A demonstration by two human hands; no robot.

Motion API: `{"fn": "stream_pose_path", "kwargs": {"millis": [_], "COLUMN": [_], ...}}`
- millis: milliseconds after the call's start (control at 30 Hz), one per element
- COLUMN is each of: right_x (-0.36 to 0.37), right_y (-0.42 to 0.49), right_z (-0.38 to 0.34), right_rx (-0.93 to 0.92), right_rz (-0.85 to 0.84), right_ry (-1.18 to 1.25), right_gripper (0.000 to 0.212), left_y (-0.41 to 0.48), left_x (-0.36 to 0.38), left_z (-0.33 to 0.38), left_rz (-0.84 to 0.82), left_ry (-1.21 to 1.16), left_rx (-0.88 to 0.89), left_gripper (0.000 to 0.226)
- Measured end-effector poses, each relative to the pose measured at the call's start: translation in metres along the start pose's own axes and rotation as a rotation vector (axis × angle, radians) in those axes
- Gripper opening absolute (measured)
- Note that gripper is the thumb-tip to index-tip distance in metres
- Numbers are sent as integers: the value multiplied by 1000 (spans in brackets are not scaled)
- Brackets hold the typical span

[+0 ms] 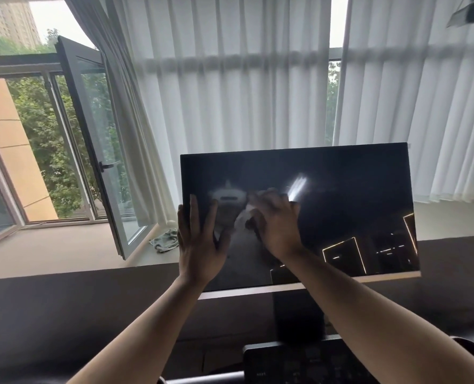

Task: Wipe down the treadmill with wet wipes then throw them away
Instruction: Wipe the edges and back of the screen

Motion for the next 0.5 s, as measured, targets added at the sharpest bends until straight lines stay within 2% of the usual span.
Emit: {"fn": "stream_pose_path", "kwargs": {"millis": [100, 167, 333, 433, 500], "right_x": [-13, -11, 11, 21, 21], "right_y": [15, 16, -18, -46, -55], "right_z": [24, 19, -33, -47, -41], "right_rx": [295, 337, 43, -86, -98], "right_rz": [67, 61, -42, -72, -66], "right_ry": [4, 58, 77, 84, 59], "right_gripper": [44, 38, 12, 9, 10], "left_y": [-5, -10, -19, -27, -34], "left_x": [2, 4, 5, 6, 6], "left_z": [-3, -5, -7, -8, -8], "left_rz": [-12, -30, -49, -48, -36], "left_ry": [8, 17, -6, -35, -36], "left_rx": [-6, -16, -36, -7, 29], "left_gripper": [66, 66, 66, 66, 66]}}
Point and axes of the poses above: each hand's wrist, its own y-axis towards the middle knuckle, its own x-axis out of the palm, z = x × y, the point moved 8 cm from there along y, towards the middle knuckle, and after that the axes turned 1 degree about -y, right-handed, at the moved point
